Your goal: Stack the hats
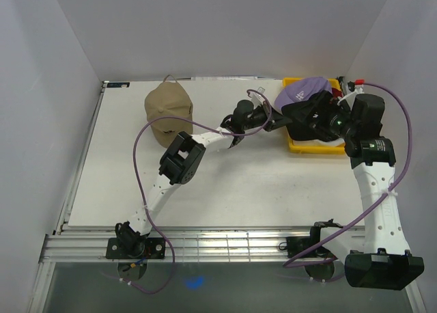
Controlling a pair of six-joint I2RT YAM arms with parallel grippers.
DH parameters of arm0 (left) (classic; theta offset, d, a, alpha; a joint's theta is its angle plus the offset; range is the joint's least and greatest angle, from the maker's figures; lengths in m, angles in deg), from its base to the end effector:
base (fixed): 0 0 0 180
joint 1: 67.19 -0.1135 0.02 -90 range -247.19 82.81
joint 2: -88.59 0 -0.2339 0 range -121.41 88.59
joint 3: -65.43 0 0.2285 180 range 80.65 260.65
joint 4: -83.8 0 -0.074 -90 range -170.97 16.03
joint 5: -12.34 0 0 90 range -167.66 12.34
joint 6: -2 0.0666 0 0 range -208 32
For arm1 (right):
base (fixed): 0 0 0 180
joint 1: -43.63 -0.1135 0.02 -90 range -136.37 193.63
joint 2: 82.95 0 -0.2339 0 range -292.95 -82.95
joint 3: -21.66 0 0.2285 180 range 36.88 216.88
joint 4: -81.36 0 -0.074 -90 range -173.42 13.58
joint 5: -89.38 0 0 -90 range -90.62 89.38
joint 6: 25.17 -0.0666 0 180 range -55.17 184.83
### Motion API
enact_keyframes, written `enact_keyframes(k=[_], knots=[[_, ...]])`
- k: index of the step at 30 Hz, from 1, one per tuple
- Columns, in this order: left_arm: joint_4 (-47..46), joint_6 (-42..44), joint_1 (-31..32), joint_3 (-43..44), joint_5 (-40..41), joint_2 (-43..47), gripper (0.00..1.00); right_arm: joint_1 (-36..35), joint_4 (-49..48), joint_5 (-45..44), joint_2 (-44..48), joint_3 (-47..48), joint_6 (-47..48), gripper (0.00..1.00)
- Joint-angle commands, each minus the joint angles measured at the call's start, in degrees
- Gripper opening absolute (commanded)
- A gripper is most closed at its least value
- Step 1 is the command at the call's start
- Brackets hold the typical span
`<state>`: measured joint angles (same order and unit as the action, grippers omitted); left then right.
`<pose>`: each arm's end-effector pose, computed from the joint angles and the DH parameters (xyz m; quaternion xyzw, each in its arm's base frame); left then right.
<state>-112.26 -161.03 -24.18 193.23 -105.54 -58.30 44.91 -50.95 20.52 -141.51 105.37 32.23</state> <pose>0.3916 -0.4079 0.1595 -0.0222 0.7231 -0.6591 0.2055 0.2310 0.0189 0.3580 0.1408 0.8118 0.2942 0.4844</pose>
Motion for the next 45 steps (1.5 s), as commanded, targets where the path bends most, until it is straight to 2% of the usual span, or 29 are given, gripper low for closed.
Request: enact_keyframes(k=[1, 16, 22, 33, 42, 45], knots=[[-0.79, -0.79, 0.76, 2.91, 0.10, 1.96, 0.00, 0.13, -1.62, -0.31, 0.47, 3.40, -0.18, 0.97], [-9.49, -7.12, 1.03, 3.09, 1.33, 6.97, 0.00, 0.13, 4.27, -7.43, -3.57, 22.20, 1.49, 0.98], [-12.38, -7.30, 1.03, 3.62, 2.38, 8.11, 0.00, 0.21, 6.11, -10.33, -3.75, 25.81, 2.72, 0.98], [-20.30, -8.09, 1.03, 2.83, 4.32, 10.13, 0.00, 0.13, 7.87, -10.60, -3.92, 30.03, 2.89, 0.98], [-23.81, -6.33, -1.07, -4.90, 8.10, 17.76, 0.00, 0.13, 8.40, -8.76, -4.80, 33.37, 1.58, 0.98], [-26.10, -5.98, -2.22, -11.04, 10.64, 22.93, 0.00, 0.13, 8.49, -7.70, -5.77, 34.25, 1.05, 0.98]])
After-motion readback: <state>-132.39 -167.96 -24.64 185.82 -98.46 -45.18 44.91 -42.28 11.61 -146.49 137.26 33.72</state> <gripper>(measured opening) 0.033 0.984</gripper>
